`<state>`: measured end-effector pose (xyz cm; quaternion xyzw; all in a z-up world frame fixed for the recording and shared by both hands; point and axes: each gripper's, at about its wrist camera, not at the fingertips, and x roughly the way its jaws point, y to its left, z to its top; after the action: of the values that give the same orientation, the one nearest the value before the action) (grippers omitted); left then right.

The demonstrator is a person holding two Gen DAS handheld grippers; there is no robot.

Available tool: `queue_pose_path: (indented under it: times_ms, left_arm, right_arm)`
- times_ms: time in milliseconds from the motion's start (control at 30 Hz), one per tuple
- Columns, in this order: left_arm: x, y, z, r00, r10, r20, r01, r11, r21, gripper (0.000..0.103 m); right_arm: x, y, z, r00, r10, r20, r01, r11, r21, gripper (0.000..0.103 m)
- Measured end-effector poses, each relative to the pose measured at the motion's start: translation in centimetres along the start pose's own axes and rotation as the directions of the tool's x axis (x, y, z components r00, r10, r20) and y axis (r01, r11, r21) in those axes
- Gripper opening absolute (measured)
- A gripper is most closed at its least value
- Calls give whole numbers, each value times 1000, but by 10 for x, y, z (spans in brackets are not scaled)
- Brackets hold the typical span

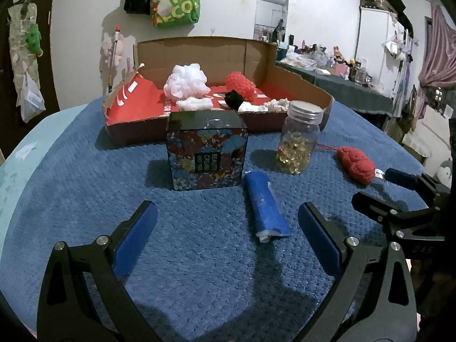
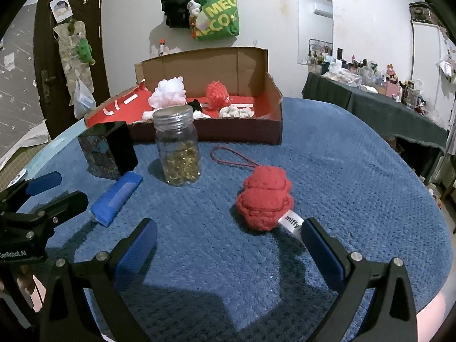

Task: Organize soft objects
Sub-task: 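Grasp the blue cloth roll with the left gripper while the right gripper grasps the red miffy plush, then carry the blue roll and red miffy plush with both grippers over the box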

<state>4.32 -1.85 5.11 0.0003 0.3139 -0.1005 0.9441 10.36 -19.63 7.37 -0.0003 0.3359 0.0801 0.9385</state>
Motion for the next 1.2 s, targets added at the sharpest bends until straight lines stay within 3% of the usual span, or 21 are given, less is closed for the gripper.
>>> queue_pose_path:
  times_ms: [367, 433, 600, 633, 667, 733, 1033, 1200]
  left_arm:
    - [22, -8, 7, 996, -53, -78, 53, 999, 7, 95]
    - [29, -11, 10, 994, -62, -91, 64, 998, 11, 77]
    - [48, -12, 13, 981, -109, -159, 108, 994, -11, 48]
    - [50, -13, 13, 980, -109, -166, 108, 994, -12, 33]
    - [51, -13, 13, 981, -105, -163, 105, 994, -6, 31]
    - [51, -16, 13, 978, -134, -163, 135, 991, 1, 28]
    - [33, -20, 11, 979, -159, -126, 163, 986, 23, 26]
    - [20, -21, 12, 980, -173, -101, 178, 984, 34, 26]
  right_arm:
    - [21, -18, 13, 999, -29, -27, 29, 1000, 8, 102]
    - [29, -23, 17, 999, -32, -43, 32, 999, 10, 96]
    - [44, -31, 24, 996, -30, -85, 31, 999, 14, 79]
    - [46, -32, 25, 995, -23, -93, 24, 1000, 14, 73]
    - [48, -32, 25, 995, -18, -99, 19, 1000, 13, 60]
    - [50, -33, 25, 994, -1, -109, 2, 1000, 10, 45]
    - [8, -29, 20, 999, 40, 16, -41, 998, 52, 45]
    - [-7, -13, 17, 996, 79, 34, -80, 996, 38, 45]
